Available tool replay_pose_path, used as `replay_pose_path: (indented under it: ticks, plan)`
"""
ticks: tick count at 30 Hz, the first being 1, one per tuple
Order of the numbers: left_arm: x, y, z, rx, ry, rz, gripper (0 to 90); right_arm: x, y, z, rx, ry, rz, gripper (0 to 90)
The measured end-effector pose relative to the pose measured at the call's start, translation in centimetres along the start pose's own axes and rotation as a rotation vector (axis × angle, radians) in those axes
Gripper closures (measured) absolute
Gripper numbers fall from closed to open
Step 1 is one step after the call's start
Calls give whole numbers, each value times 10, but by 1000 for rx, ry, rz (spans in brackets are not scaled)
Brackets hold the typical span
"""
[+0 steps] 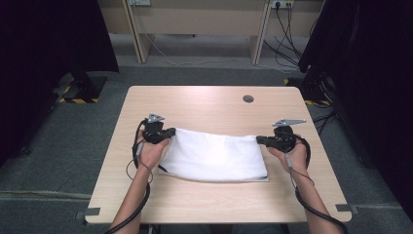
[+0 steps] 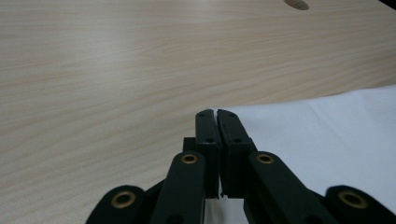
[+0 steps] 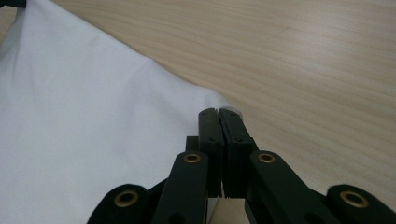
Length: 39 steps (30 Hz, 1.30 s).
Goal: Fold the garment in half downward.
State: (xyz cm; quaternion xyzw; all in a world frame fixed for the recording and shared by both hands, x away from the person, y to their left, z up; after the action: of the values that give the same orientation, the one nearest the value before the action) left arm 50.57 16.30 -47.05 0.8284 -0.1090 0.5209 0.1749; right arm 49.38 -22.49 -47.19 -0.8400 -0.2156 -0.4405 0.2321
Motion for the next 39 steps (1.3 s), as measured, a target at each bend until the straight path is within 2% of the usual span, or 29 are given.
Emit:
replay_pose_path:
  ticks: [5, 10, 13, 15, 19, 20, 21, 22, 23, 24, 25, 26, 29, 31, 33, 34, 35, 39]
  plan:
    - [6, -2, 4, 35, 32, -3, 875, 2, 2, -1, -18, 10, -1, 890]
    - [5, -3, 10, 45, 21, -6, 865, -1, 4, 6, -45, 6, -8, 888]
    - [-4, -6, 22, 59, -33, 1, 846, -4, 7, 14, -85, -8, -36, 857]
    - [-6, -7, 23, 56, -44, 1, 825, -5, 7, 15, -100, -8, -51, 833]
    - [-12, -10, 16, 64, -54, 35, 753, -4, 8, 12, -159, -14, -125, 789]
    - [-13, -8, 12, 41, -66, 47, 739, -3, 4, 8, -146, -7, -135, 787]
    - [-13, -8, 12, 41, -66, 47, 715, -3, 4, 8, -146, -7, -135, 787]
    - [-14, -4, 8, 12, -81, 66, 699, -1, -8, -1, -107, 0, -158, 785]
    - [-17, 6, -3, -22, -115, 121, 694, -2, -16, -4, -69, -9, -167, 780]
    - [-17, 6, -3, -22, -115, 121, 689, -2, -16, -4, -69, -9, -167, 780]
    - [-20, 12, -8, -48, -129, 140, 683, -9, -32, -8, -4, -49, -200, 769]
    - [-23, 18, -14, -69, -136, 162, 683, -9, -32, -8, -4, -49, -200, 769]
    - [-33, 33, -29, -131, -171, 191, 660, -28, -55, -12, 64, -113, -236, 757]
    - [-43, 42, -42, -162, -189, 206, 652, -37, -59, -13, 63, -130, -234, 751]
    - [-46, 44, -45, -165, -191, 216, 648, -41, -59, -14, 59, -132, -237, 745]
    - [-50, 46, -47, -170, -199, 226, 636, -47, -58, -16, 37, -131, -246, 738]
    - [-56, 47, -49, -164, -210, 247, 634, -49, -57, -17, 29, -131, -246, 737]
    - [-61, 43, -47, -143, -206, 248, 633, -56, -52, -20, -6, -132, -257, 735]
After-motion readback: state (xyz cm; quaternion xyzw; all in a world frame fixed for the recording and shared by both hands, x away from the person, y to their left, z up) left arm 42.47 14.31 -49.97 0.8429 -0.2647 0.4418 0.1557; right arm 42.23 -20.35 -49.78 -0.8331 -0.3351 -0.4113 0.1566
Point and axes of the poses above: each handheld gripper's, and its own axes: z roughly forward along the jaws, x roughly out of its top, y roughly to its right, the point moved 5 cm from there along z, roughly forward along the jaws, and after that the axes turned 10 degrees about y, right-handed, at the moved point
